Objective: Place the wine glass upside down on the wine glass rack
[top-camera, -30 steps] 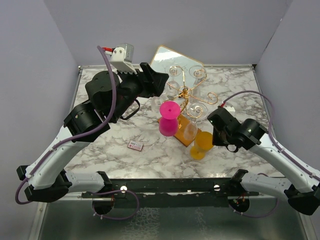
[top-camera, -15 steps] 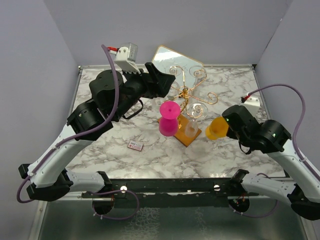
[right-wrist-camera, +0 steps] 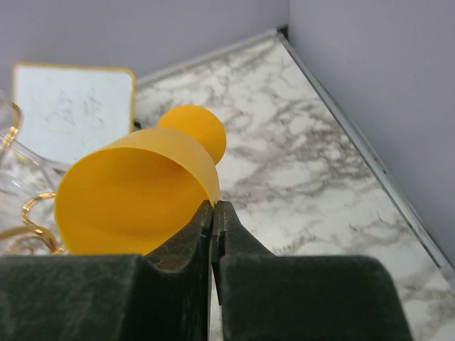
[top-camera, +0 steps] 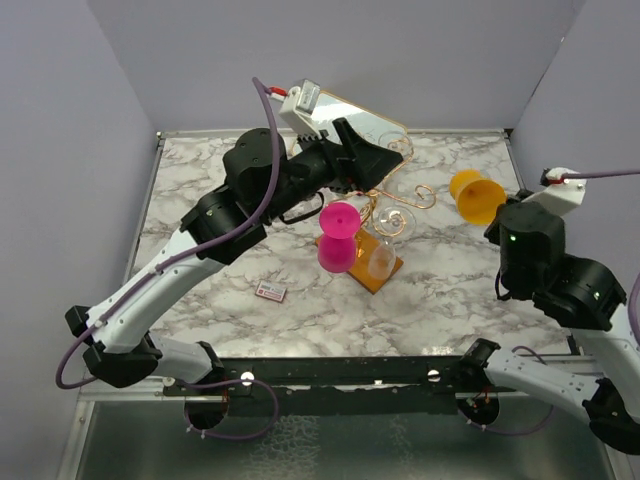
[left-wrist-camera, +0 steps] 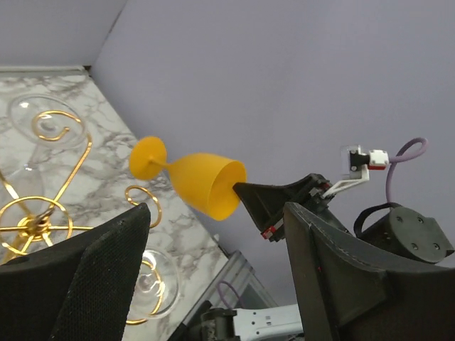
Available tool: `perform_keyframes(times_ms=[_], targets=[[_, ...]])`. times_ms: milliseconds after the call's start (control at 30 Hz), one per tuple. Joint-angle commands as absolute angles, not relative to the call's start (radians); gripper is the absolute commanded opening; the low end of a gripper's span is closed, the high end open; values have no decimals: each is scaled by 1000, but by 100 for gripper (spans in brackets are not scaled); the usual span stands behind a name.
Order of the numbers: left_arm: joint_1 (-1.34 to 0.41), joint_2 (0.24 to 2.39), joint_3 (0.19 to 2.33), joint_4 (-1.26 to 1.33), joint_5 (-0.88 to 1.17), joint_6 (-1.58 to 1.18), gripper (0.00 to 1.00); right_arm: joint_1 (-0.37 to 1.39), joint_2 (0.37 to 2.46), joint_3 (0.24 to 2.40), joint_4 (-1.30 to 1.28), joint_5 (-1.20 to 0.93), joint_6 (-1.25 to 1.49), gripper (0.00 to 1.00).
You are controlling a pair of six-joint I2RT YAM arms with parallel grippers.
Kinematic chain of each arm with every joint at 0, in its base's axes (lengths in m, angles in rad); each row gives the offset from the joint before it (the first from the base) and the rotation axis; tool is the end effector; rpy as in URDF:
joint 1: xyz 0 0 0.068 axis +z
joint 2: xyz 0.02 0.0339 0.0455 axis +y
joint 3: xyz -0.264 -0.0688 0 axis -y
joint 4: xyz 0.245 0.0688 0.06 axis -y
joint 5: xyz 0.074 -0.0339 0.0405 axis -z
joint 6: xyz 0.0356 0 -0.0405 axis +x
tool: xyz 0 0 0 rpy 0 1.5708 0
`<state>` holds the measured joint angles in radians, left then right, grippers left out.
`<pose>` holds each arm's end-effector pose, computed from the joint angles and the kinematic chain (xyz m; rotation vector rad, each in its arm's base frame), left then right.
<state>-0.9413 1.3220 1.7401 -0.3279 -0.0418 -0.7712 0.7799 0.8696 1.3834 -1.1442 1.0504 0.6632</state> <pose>0.1564 -0.2122 0.5335 0.1016 1.6322 -1.3294 0.0982 0.0537 0.4338 0.4233 1.8236 -0.1784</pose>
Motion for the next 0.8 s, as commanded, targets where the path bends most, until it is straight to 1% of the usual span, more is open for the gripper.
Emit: perform_keyframes(times_ms=[0, 67, 133, 333, 600, 767], targets=[[-929, 1368, 1732, -176, 90, -888, 78, 785, 744, 1308, -515, 1101, 234, 1], [-930, 1386, 1731, -144, 96, -938, 80, 785, 712, 1287, -352, 1066, 159, 1], [-928, 1405, 1727, -107, 104, -985, 81, 785, 701, 1288, -297, 1030, 133, 1], [-929, 1482, 1740, 36, 145, -1138, 82, 785, 672, 1279, -213, 895, 151, 1], [-950, 1597, 1845, 121, 160, -1249, 81, 785, 627, 1253, -146, 751, 216, 1], [-952, 1656, 1914, 166, 125, -1280, 77, 785, 603, 1244, -157, 691, 272, 1]])
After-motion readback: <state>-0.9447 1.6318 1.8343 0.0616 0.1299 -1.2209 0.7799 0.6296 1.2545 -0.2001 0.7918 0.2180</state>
